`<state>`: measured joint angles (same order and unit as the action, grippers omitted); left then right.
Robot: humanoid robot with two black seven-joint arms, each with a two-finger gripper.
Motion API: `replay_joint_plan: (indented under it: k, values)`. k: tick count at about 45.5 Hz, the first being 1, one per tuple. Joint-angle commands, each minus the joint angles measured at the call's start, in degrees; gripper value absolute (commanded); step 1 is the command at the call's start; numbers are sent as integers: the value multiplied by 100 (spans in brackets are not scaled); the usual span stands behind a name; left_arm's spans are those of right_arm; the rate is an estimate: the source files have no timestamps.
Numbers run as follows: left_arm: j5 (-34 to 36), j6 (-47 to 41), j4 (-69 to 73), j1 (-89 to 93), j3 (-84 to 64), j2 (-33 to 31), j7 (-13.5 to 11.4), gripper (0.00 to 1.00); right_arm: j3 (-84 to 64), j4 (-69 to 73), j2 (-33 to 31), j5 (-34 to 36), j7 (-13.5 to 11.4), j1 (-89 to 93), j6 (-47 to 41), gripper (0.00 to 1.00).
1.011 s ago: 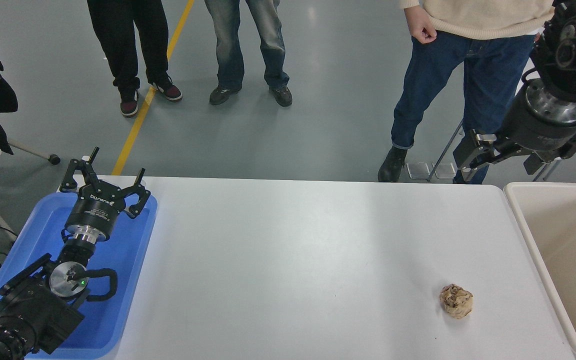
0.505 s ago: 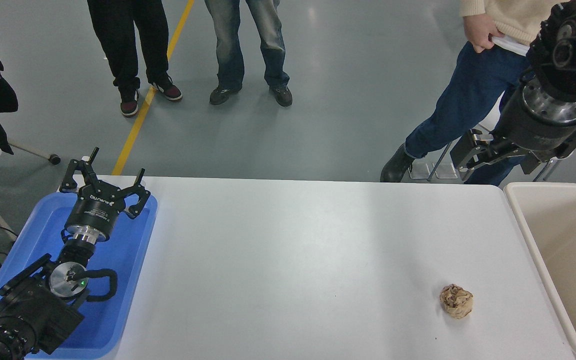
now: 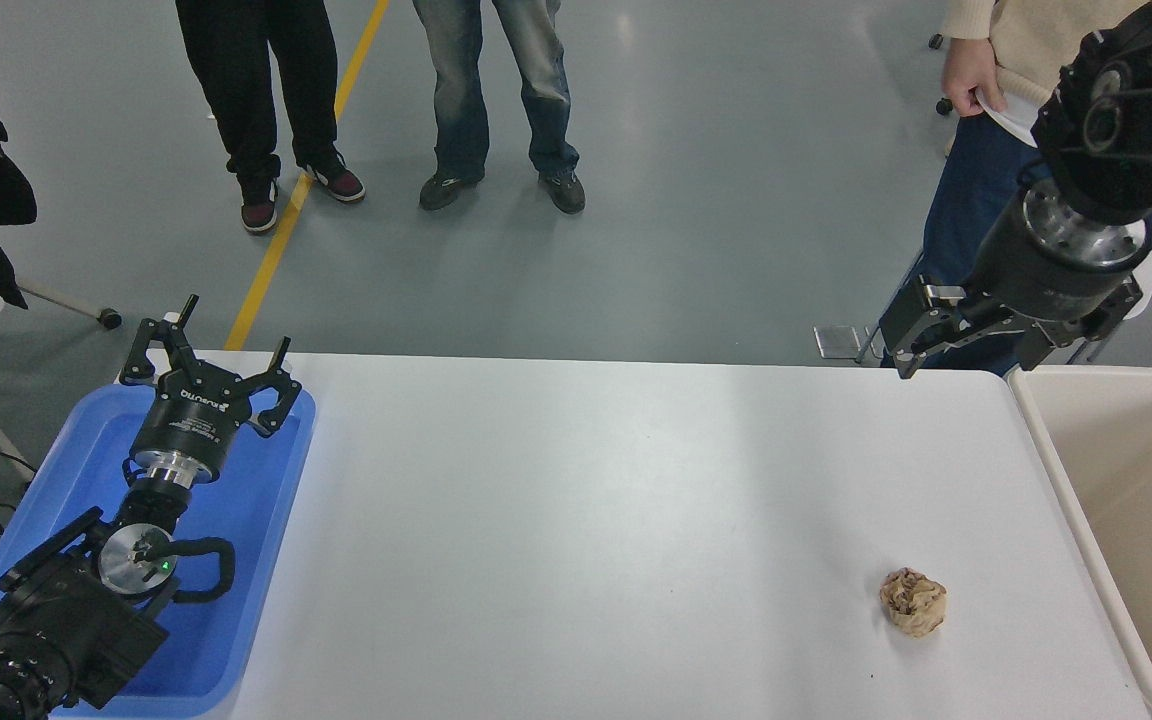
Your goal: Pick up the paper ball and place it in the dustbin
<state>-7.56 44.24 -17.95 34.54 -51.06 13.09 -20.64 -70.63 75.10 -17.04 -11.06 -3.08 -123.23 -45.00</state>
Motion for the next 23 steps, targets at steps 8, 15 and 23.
replay_joint_plan:
  k: [8,15,23]
  values:
    - [0,5,-6,0,0,0,-2,100,349,22,122,16,-9,1187,306,100]
    - [0,5,2,0,0,0,-2,100,331,-4,210,-54,-26,1503,887,100]
    - [0,-4,2,0,0,0,-2,100,331,-39,281,-757,-44,2478,1810,100]
